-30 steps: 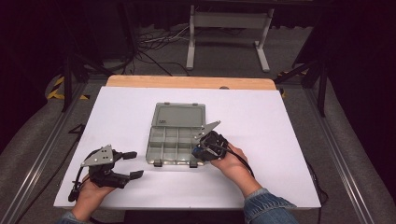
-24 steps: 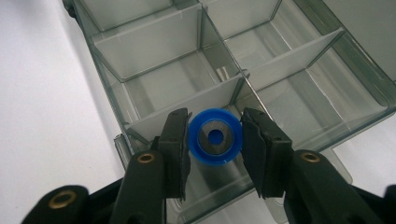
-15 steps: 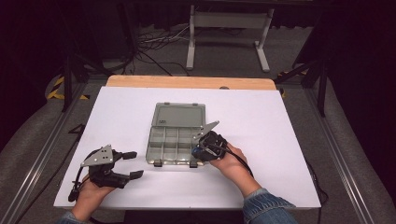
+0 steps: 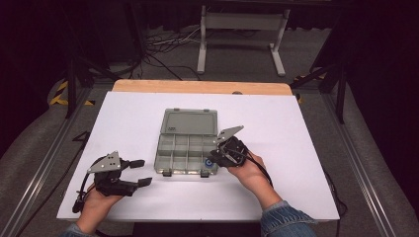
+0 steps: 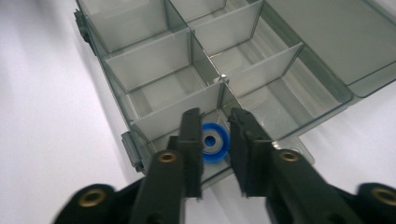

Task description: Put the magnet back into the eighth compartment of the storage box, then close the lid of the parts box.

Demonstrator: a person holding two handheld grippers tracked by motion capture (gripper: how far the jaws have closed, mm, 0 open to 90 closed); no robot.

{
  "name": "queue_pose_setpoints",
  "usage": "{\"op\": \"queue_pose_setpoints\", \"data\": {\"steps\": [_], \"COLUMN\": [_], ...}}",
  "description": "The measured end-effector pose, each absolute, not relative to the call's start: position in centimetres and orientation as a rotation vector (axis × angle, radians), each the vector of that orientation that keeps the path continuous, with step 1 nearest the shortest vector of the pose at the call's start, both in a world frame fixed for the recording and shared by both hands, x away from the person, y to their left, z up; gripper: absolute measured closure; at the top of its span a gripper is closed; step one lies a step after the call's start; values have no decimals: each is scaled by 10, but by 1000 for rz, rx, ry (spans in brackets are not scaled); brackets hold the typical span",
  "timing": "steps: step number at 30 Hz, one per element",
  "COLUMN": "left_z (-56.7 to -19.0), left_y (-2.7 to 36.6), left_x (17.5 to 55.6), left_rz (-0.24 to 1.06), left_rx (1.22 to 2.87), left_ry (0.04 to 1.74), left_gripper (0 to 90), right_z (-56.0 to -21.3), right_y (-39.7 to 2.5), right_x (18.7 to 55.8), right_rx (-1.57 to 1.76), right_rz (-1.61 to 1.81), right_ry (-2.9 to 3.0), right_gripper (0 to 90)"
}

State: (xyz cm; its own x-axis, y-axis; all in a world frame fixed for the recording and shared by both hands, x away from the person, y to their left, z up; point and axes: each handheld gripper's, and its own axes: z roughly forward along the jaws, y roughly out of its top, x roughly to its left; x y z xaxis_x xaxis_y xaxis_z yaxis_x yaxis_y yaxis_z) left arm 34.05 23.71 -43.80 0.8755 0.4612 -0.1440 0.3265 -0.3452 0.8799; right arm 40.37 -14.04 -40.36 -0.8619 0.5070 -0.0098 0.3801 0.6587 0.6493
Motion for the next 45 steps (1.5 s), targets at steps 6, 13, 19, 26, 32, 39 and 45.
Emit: {"op": "queue_pose_setpoints", "data": {"steps": [6,13,19,26,32,39,45], "left_z": [-434,-427,-414,-400,-392,-389,-390], "left_y": [242,241,240,231,228,225,224], "left_x": [344,348,356,378,397,421,433], "left_rz": [162,199,226,244,233,180,198], "left_rx": [1957,2016,2028,2054,2035,2025,2034], "left_ry": [619,657,646,634,664,702,732], "left_gripper": [581,874,894,894,894,893,894], "right_z": [-394,-387,-382,-378,-370,-366,-368], "right_y": [-151,-163,-170,-176,-176,-174,-175], "right_x": [396,397,402,413,423,442,452], "right_rx": [680,689,734,772,764,777,808], "right_rz": [1027,1070,1113,1100,1089,1102,1102], "right_ry": [2628,2599,2585,2589,2589,2581,2578], "right_gripper": [862,900,900,900,900,900,900]}}
